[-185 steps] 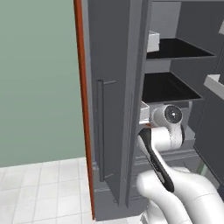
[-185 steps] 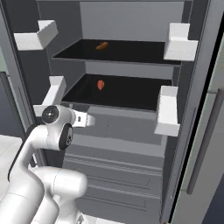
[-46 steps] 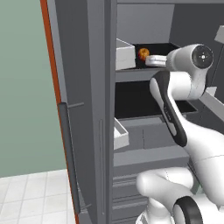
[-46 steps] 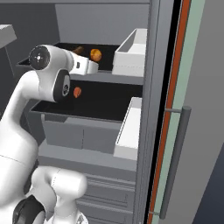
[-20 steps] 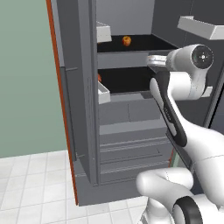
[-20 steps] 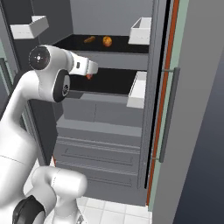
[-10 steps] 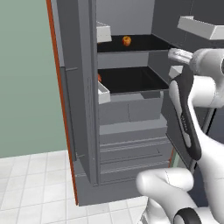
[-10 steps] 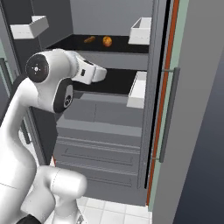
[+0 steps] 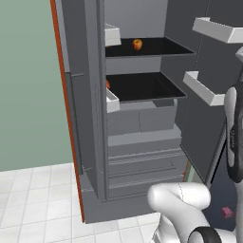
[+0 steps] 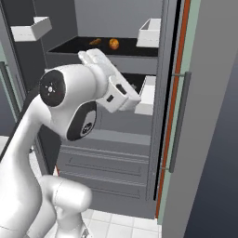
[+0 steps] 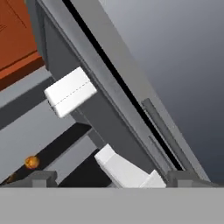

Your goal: Place the peach in the correct fridge rack based on whether it is a fruit or vegetable. Finally, close the fridge door.

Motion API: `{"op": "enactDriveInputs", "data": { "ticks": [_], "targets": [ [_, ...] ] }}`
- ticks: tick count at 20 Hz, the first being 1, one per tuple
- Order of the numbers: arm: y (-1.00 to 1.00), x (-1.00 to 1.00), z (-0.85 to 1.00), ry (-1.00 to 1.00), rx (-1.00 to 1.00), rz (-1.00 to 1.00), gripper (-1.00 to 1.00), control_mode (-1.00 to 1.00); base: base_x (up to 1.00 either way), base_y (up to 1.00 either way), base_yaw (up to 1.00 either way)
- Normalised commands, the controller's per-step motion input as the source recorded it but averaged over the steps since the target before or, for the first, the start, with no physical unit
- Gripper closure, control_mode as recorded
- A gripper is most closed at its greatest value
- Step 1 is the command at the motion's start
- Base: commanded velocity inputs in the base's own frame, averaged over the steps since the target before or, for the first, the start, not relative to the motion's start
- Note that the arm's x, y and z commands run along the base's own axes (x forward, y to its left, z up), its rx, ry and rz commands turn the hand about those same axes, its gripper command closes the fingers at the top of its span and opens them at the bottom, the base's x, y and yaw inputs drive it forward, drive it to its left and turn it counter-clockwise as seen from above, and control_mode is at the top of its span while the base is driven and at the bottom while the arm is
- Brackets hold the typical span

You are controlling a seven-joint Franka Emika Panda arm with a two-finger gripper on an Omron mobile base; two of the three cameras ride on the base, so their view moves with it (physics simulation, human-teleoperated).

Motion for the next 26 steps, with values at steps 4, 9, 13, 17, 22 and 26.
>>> {"op": "enactDriveInputs", "data": {
  "ticks": [4,9,13,17,22,26],
  "targets": [
    [-1.00,-0.33,-0.25,-0.03,0.30,-0.20,-1.00,-1.00,0.00,0.00,0.00],
    [-1.00,-0.03,-0.44,-0.02,0.30,-0.16,-1.00,-1.00,0.00,0.00,0.00],
    [-1.00,0.02,-0.52,-0.04,0.32,-0.07,-1.00,-1.00,0.00,0.00,0.00],
    [-0.87,0.54,-0.65,-0.02,0.33,0.03,-1.00,-1.00,0.00,0.00,0.00],
    [-0.45,0.94,-0.65,0.00,0.21,0.27,-1.00,-1.00,0.00,0.00,0.00],
    [-0.44,0.93,-0.54,-0.05,0.22,0.31,-1.00,-1.00,0.00,0.00,0.00]
  ]
}}
